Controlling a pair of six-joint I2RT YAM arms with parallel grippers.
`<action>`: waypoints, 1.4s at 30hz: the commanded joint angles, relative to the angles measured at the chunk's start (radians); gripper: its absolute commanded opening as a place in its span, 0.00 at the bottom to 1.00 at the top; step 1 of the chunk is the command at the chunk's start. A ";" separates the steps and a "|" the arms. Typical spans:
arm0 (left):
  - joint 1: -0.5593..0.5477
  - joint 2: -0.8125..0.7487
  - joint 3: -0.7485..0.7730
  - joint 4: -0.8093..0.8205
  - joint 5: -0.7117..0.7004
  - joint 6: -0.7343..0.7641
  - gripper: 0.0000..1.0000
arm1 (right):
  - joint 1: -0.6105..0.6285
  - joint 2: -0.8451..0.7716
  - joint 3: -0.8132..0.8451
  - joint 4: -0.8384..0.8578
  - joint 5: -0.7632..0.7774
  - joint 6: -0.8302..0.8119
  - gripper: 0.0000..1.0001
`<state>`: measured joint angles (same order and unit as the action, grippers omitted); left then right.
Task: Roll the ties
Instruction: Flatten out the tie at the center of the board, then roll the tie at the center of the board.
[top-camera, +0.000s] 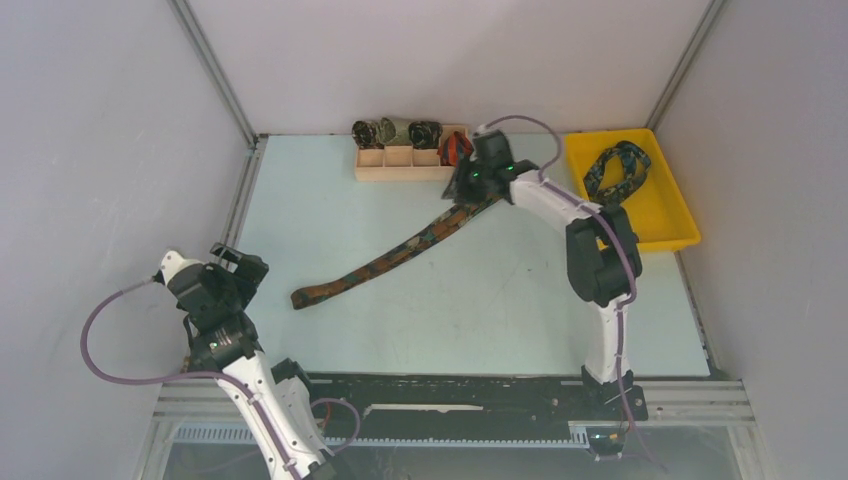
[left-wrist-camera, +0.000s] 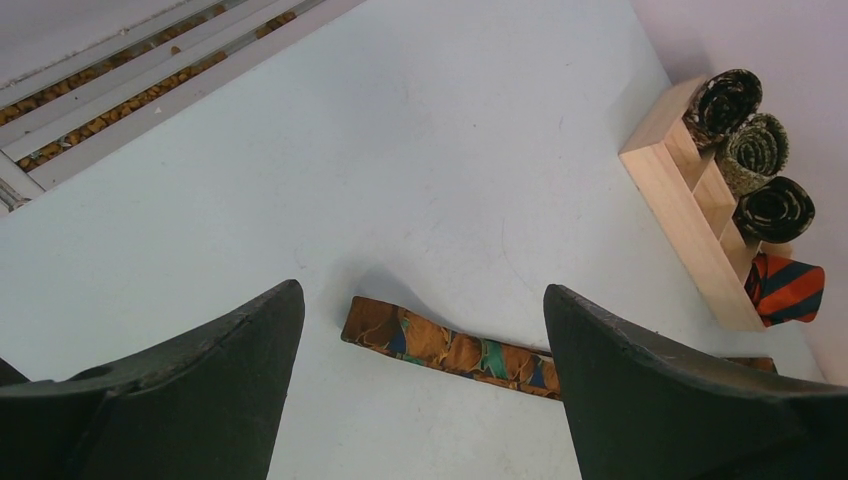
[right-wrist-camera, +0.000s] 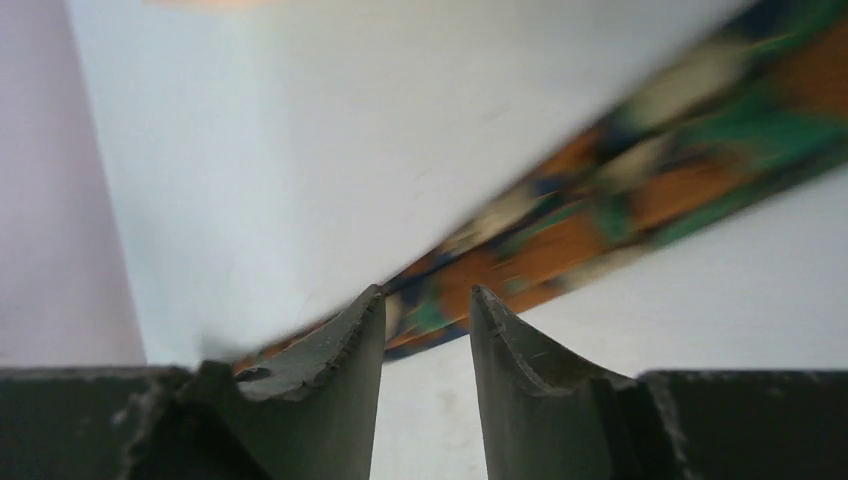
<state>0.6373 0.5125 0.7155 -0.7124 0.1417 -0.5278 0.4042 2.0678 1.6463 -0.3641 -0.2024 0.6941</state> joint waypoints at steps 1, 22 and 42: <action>0.006 0.007 0.002 0.029 0.003 0.026 0.96 | 0.162 -0.015 -0.044 0.088 -0.125 0.062 0.39; 0.005 -0.006 0.002 0.024 -0.011 0.022 0.96 | 0.487 0.348 0.287 0.205 -0.125 0.277 0.25; -0.010 0.041 0.008 0.020 0.004 0.046 0.96 | 0.469 0.400 0.212 0.058 -0.185 0.170 0.13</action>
<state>0.6369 0.5213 0.7155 -0.7128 0.1352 -0.5209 0.9081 2.5477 2.0121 -0.2295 -0.4095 0.9371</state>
